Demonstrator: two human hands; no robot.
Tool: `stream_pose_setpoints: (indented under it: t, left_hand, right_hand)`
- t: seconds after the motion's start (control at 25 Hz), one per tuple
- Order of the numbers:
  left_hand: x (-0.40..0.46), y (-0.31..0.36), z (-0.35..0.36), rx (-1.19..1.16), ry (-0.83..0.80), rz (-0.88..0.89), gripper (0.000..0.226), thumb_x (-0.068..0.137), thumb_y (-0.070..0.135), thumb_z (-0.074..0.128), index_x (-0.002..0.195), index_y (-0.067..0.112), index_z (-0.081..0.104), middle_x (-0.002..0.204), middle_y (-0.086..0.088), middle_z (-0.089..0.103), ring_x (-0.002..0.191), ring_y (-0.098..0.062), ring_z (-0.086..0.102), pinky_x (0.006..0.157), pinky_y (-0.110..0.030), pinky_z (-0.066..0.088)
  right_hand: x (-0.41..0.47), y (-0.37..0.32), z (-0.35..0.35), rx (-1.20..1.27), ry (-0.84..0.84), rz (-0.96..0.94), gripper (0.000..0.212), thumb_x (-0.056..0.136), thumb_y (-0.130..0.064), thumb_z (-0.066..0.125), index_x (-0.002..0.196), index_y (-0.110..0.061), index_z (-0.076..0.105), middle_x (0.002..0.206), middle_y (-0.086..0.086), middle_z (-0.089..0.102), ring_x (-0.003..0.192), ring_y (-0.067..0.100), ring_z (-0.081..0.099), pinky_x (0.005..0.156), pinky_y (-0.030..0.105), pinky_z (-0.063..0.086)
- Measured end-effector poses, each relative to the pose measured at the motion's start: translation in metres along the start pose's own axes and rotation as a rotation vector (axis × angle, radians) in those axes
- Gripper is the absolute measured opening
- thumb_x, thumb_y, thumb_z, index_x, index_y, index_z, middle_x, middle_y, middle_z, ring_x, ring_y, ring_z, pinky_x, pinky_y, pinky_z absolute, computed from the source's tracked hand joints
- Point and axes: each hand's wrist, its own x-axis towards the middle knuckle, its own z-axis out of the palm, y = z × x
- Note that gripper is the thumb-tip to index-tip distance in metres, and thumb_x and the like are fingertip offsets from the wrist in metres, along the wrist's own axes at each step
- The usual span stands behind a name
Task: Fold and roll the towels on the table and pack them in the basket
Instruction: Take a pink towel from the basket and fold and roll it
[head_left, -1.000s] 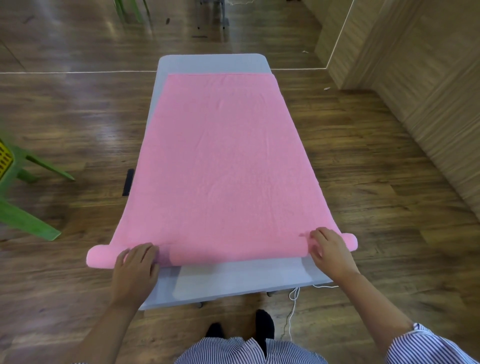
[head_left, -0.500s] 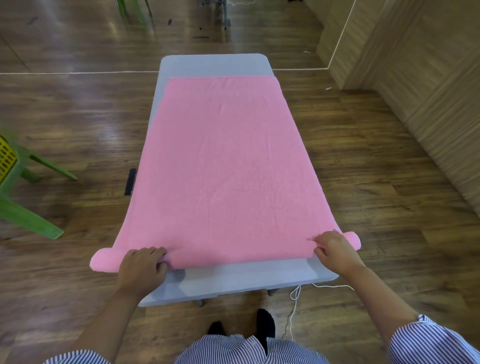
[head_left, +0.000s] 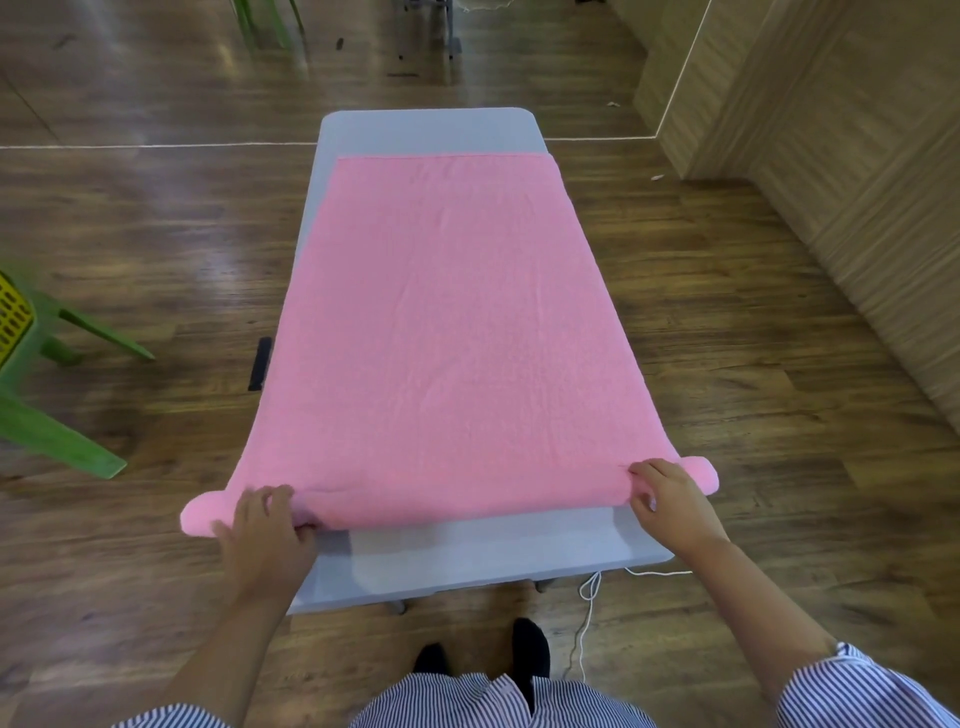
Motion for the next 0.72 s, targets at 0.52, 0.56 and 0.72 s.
stream_pose_setpoints:
  t: [0.52, 0.56, 0.72]
  left_hand:
    - [0.029, -0.015, -0.009, -0.085, -0.136, 0.374, 0.042, 0.07, 0.03, 0.028, 0.078, 0.013, 0.065, 0.063, 0.0, 0.061, 0.059, -0.025, 0.053, 0.059, -0.037, 0.041]
    - [0.03, -0.013, -0.01, -0.066, -0.128, 0.377, 0.044, 0.072, 0.029, 0.029, 0.083, 0.012, 0.067, 0.068, -0.001, 0.063, 0.062, -0.026, 0.056, 0.061, -0.037, 0.044]
    - [0.024, -0.004, -0.007, 0.031, 0.0, 0.361, 0.037, 0.071, 0.019, 0.045, 0.101, 0.009, 0.063, 0.099, -0.008, 0.064, 0.089, -0.03, 0.058, 0.083, -0.054, 0.044]
  right_hand:
    - [0.0, 0.002, -0.008, -0.098, 0.017, -0.032, 0.015, 0.064, 0.009, 0.067, 0.074, -0.001, 0.063, 0.069, 0.011, 0.062, 0.068, 0.035, 0.058, 0.06, 0.035, 0.047]
    - [0.002, 0.003, -0.008, -0.111, 0.019, -0.021, 0.016, 0.063, 0.01, 0.067, 0.073, -0.001, 0.062, 0.068, 0.011, 0.061, 0.067, 0.036, 0.058, 0.059, 0.037, 0.048]
    - [0.001, -0.003, 0.0, -0.197, 0.107, -0.096, 0.038, 0.052, 0.017, 0.067, 0.085, -0.002, 0.066, 0.079, 0.013, 0.065, 0.068, 0.036, 0.061, 0.064, 0.045, 0.053]
